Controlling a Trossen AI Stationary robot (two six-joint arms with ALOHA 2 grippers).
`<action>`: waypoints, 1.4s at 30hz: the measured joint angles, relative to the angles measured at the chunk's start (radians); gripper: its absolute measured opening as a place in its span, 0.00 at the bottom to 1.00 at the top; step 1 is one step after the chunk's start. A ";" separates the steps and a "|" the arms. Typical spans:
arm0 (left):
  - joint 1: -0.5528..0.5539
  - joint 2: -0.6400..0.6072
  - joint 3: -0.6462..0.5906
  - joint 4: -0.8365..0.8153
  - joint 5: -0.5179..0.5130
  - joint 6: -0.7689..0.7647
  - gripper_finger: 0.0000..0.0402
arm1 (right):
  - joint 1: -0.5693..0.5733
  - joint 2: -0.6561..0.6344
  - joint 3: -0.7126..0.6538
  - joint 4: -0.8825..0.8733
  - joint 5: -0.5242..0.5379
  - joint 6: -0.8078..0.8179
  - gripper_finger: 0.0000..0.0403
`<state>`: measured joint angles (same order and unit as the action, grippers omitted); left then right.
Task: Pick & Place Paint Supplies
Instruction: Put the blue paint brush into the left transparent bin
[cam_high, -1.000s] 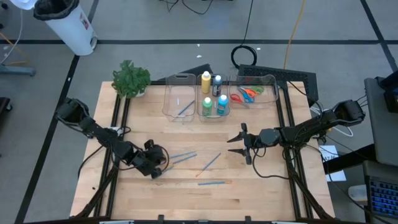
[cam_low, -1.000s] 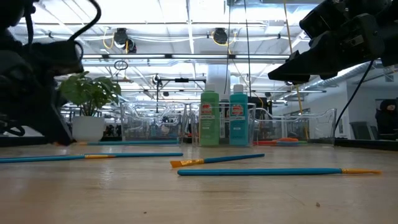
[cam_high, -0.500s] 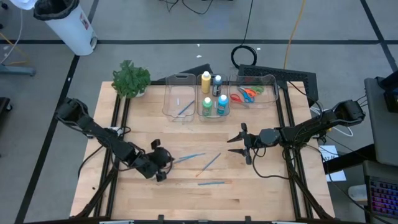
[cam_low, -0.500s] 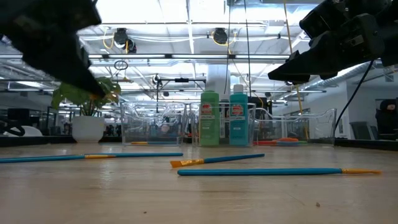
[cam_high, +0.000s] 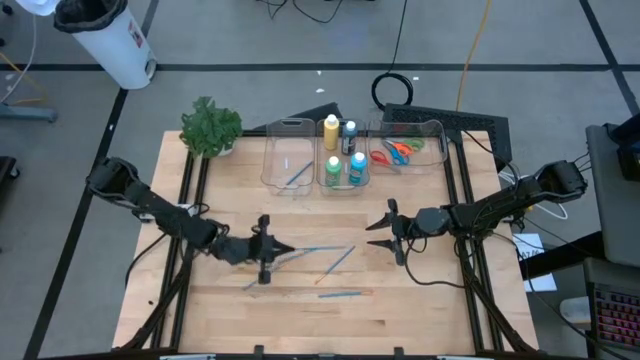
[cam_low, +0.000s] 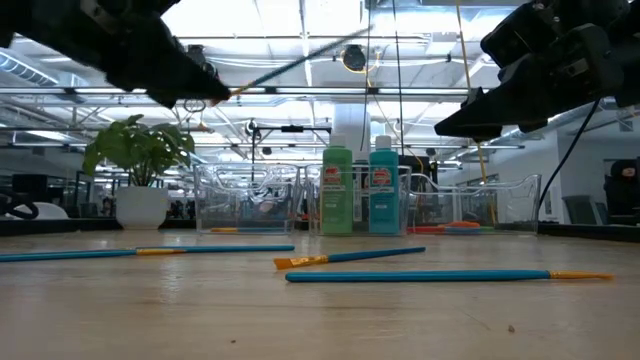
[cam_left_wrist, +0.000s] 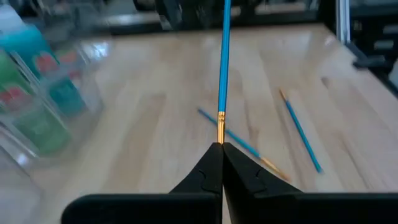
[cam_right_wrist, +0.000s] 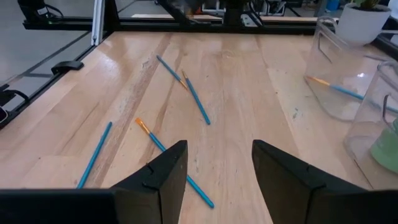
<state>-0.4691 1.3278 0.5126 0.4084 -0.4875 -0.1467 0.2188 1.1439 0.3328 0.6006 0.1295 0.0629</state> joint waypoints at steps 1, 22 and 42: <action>0.019 -0.011 -0.014 0.041 0.012 0.032 0.00 | 0.000 0.000 0.000 -0.002 0.000 0.008 0.42; 0.287 -0.087 -0.275 0.805 0.448 0.047 0.00 | -0.003 0.000 -0.063 0.108 0.002 0.023 0.42; 0.125 -0.086 -0.266 0.824 0.691 0.070 0.00 | -0.003 0.000 -0.064 0.106 0.001 0.007 0.42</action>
<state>-0.3438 1.2415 0.2466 1.2324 0.2036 -0.0769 0.2161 1.1442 0.2691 0.7071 0.1305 0.0704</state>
